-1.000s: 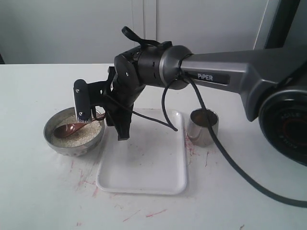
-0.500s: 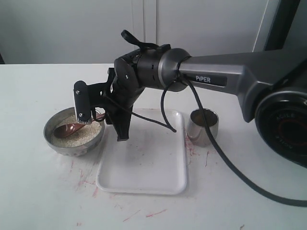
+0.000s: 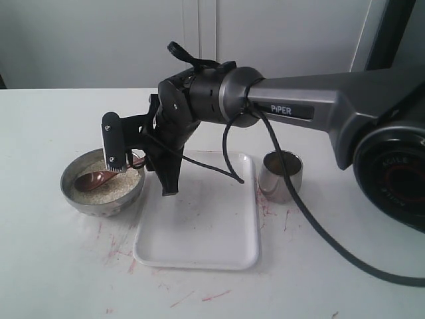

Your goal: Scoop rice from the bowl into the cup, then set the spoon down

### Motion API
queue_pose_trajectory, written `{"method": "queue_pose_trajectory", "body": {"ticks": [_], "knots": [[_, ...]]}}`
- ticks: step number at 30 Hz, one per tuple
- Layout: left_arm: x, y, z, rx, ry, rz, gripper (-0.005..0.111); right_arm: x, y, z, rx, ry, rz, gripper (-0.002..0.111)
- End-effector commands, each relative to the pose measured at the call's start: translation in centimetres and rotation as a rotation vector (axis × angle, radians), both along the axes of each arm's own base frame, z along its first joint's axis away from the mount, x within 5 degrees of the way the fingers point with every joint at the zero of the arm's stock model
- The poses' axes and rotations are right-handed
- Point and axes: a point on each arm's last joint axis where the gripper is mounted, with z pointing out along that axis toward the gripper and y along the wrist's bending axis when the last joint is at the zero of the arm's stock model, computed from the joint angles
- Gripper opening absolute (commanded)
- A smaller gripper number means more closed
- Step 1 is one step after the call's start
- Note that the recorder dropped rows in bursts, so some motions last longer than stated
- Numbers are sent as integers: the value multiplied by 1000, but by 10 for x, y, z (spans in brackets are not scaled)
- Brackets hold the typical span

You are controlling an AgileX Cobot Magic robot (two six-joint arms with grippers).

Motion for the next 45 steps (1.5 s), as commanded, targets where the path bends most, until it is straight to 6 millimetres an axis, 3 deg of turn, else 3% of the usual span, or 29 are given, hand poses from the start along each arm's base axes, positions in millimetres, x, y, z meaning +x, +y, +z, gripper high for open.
{"method": "queue_pose_trajectory", "body": {"ticks": [1,8,16,25,29,39,45], "knots": [[-1,0,-6,1,48,-5,14,1,-1,0,-3,-10,5,27],[-1,0,-6,1,48,-5,14,1,-1,0,-3,-10,5,25],[-1,0,-6,1,48,-5,14,1,-2,0,-6,-12,7,10],[-1,0,-6,1,48,-5,14,1,-2,0,-8,-15,8,8],[-1,0,-6,1,48,-5,14,1,-2,0,-8,-15,8,0],[-1,0,-6,1,48,-5,14,-1,-1,6,-21,-34,22,0],[-1,0,-6,1,48,-5,14,-14,10,19,-171,-123,129,0]]}}
